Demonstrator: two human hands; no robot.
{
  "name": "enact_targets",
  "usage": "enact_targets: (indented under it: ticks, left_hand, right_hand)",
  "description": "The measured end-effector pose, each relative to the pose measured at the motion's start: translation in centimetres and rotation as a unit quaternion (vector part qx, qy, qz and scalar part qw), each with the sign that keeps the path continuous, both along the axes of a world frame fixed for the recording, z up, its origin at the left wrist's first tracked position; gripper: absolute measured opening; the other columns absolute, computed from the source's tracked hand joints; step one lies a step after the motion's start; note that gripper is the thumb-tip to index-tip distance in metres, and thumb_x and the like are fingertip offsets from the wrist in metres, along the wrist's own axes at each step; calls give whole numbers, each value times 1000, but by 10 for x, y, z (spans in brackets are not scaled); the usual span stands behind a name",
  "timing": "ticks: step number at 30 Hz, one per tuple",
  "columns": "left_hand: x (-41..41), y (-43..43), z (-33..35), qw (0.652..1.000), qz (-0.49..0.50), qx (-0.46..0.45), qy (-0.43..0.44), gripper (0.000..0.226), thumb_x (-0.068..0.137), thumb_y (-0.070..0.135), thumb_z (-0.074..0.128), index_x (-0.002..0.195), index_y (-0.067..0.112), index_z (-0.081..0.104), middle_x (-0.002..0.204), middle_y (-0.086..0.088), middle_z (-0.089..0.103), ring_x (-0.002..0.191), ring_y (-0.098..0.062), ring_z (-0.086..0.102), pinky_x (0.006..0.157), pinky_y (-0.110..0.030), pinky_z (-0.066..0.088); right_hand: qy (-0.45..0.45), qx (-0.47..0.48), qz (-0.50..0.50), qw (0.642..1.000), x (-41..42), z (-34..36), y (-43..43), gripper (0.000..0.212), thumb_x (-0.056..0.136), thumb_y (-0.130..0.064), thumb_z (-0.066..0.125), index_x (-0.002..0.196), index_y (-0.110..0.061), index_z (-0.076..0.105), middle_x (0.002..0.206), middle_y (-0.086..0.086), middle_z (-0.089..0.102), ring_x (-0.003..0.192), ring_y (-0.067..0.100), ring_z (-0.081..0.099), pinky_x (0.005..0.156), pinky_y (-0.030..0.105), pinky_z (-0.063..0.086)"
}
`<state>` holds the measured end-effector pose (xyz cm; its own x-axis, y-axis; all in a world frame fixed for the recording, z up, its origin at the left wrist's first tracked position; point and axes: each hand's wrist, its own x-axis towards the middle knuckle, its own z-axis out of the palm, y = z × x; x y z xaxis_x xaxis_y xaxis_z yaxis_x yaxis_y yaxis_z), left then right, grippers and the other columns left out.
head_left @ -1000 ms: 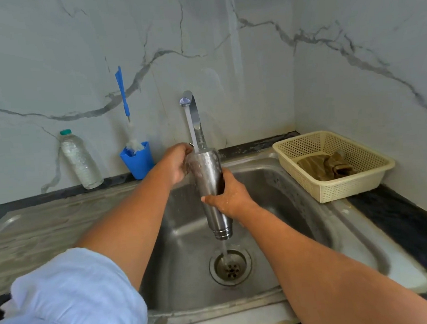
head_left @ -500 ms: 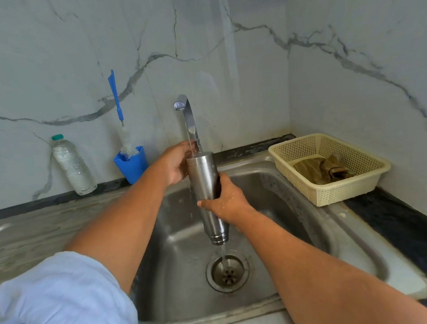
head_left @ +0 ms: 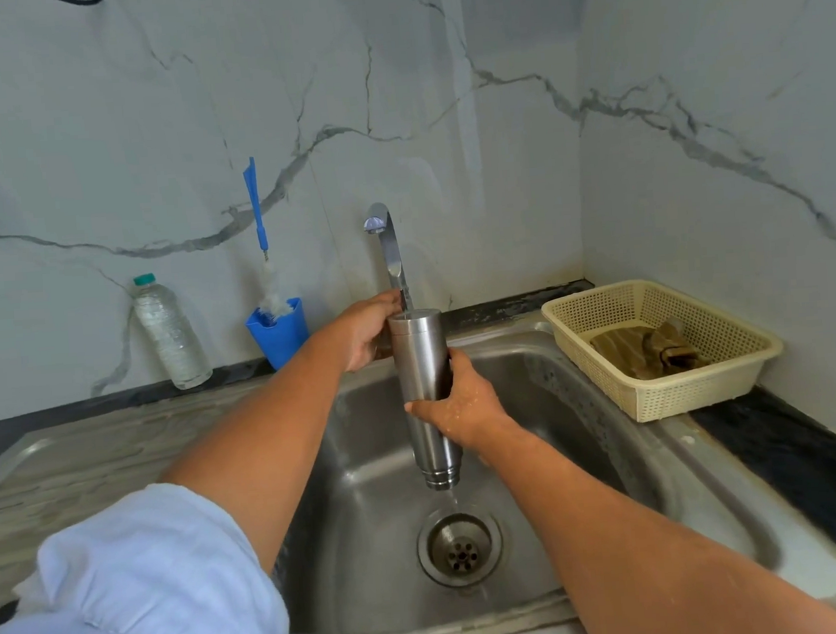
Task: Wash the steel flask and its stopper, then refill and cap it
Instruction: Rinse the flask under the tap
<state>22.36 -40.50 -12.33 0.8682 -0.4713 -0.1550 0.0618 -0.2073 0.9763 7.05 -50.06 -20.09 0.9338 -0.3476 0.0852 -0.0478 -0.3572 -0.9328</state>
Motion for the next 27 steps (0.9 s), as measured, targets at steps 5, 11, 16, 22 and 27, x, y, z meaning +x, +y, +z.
enact_targets:
  ticks: [5, 11, 16, 22, 27]
  left_hand:
    - [-2, -1, -3, 1000, 2, 7, -7, 41, 110, 21, 49, 148, 37, 52, 112, 7, 71, 120, -23, 64, 107, -43, 52]
    - [-13, 4, -1, 995, 8, 85, -51, 30, 107, 32, 51, 134, 32, 65, 132, 0, 67, 121, -19, 61, 105, -47, 49]
    - [-48, 29, 3, 987, -2, 145, -72, 43, 111, 48, 41, 134, 17, 61, 136, -3, 66, 117, -25, 66, 106, -48, 52]
    - [-113, 71, 7, 956, -136, 241, -95, 55, 99, 48, 63, 147, 24, 49, 143, 4, 56, 124, -16, 58, 100, -36, 51]
    - [-125, 94, 4, 970, -163, 147, -107, 97, 69, 41, 96, 150, 38, 45, 147, 8, 51, 129, -15, 60, 104, -40, 55]
  right_hand:
    - [2, 4, -1, 1000, 1, 1, -2, 88, 81, -26, 85, 151, -25, 32, 135, 4, 59, 121, 26, 60, 104, 44, 52]
    - [-1, 19, -29, 999, -1, 3, -3, 83, 79, -27, 85, 146, -26, 36, 131, 4, 61, 118, 27, 62, 104, 48, 52]
    - [-10, 94, -67, 993, -1, 9, -6, 83, 81, -32, 84, 147, -23, 34, 131, 7, 62, 115, 30, 64, 101, 49, 54]
    - [32, 335, -91, 937, 0, 16, -10, 79, 87, -35, 78, 146, -14, 31, 132, 21, 60, 106, 36, 68, 79, 49, 64]
    - [60, 482, -70, 871, -8, 22, -8, 56, 92, -37, 71, 135, -11, 47, 114, 19, 67, 96, 33, 70, 63, 40, 63]
